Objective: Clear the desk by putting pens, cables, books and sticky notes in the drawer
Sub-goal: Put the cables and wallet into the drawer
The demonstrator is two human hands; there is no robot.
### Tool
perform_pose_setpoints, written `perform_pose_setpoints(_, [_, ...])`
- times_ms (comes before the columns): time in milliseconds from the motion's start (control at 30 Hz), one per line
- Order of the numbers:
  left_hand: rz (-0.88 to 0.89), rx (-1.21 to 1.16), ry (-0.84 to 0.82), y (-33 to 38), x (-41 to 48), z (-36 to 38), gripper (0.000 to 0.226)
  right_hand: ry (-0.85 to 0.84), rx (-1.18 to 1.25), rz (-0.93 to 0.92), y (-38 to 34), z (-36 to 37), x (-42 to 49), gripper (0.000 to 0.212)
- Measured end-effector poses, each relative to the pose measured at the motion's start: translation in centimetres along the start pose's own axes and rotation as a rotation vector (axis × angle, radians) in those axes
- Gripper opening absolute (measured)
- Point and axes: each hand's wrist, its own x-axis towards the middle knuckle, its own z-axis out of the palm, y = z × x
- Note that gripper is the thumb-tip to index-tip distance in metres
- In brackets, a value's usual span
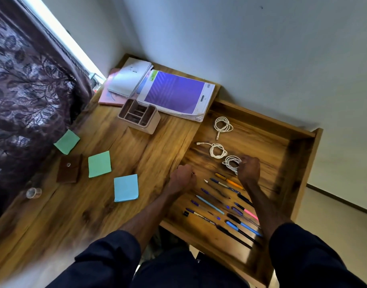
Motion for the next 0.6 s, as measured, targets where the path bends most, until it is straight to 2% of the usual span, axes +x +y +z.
perform_pose_setpoints(133, [0.014,-0.053,0.007,-1.1,-0.5,-0.5,0.02,0.054,0.126,-0.043,-2.5,-0.1,-3.2,0.029])
perform_pose_setpoints(300, [0.047,-0.164,0.103,-2.9,-2.7,-2.9,0.017,0.084,0.161,-0.241,-6.7,1.1,-7.5,0.023])
perform_pose_setpoints(467, [0.007,-0.214,0.232,-6.5,-5.1,-5.8,0.015,0.014,0.165,-0.406,-12.4,3.6,-11.8,0.019])
perform_pose_setpoints(600, [-0.11,-0.247,0.347,-10.9,-7.3,-8.0,0.019,-0.07,0.192,-0.525,-17.6,5.8,-16.4,0.017])
